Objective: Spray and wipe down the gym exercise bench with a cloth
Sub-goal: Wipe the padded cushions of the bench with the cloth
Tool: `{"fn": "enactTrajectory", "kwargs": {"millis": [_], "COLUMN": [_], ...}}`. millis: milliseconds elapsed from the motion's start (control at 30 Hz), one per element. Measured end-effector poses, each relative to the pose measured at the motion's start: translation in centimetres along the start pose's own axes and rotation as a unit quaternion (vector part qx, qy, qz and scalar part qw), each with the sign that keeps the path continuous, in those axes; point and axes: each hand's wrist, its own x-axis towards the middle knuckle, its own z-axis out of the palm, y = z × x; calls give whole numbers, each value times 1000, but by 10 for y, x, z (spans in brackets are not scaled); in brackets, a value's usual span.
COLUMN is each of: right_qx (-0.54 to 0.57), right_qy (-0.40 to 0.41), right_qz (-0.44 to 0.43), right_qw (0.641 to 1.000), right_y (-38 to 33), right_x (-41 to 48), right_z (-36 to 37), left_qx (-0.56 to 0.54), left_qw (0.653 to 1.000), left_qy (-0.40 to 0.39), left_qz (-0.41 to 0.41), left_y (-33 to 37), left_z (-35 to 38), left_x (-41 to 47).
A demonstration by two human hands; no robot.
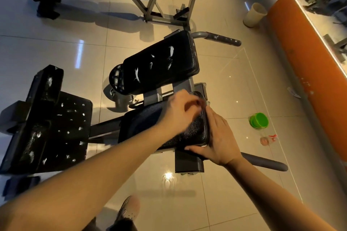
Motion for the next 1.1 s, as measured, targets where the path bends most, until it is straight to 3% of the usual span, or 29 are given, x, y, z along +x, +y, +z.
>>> {"fn": "enactTrajectory", "kwargs": {"millis": [67, 133, 233, 333, 467, 567, 767, 867, 967, 1100], "right_qx": [-9, -10, -3, -5, -1, 13, 20, 14, 15, 15], "right_qy": [2, 5, 5, -4, -9, -9, 0, 2, 3, -5], "right_qz": [-5, -10, -5, 2, 0, -5, -9, -12, -16, -11], "right_qw": [1000, 1000, 1000, 1000, 1000, 1000, 1000, 1000, 1000, 1000], "right_y": [0, 0, -2, 1, 3, 3, 1, -1, -3, -2], "right_x": [0, 0, 1, 0, 4, 4, 4, 4, 5, 2], "right_z": [1, 1, 0, 1, 2, 3, 0, 0, -1, 0], "left_qx": [11, 28, 45, 60, 5, 6, 172, 152, 65, 1], "left_qw": [992, 987, 999, 981, 995, 999, 963, 949, 977, 999], "left_qy": [-83, -97, 20, 126, 82, 47, 64, 94, 98, 21], "left_qz": [97, 124, -18, -137, -47, -14, -196, -259, -180, -47], "left_y": [1, -14, -49, -52, -2, -16, -139, -129, -57, 22], "left_z": [-8, -18, -28, -19, 8, -2, -75, -71, -29, 10], "left_x": [-43, -60, -37, -17, -48, -66, -94, -89, -63, -59]}}
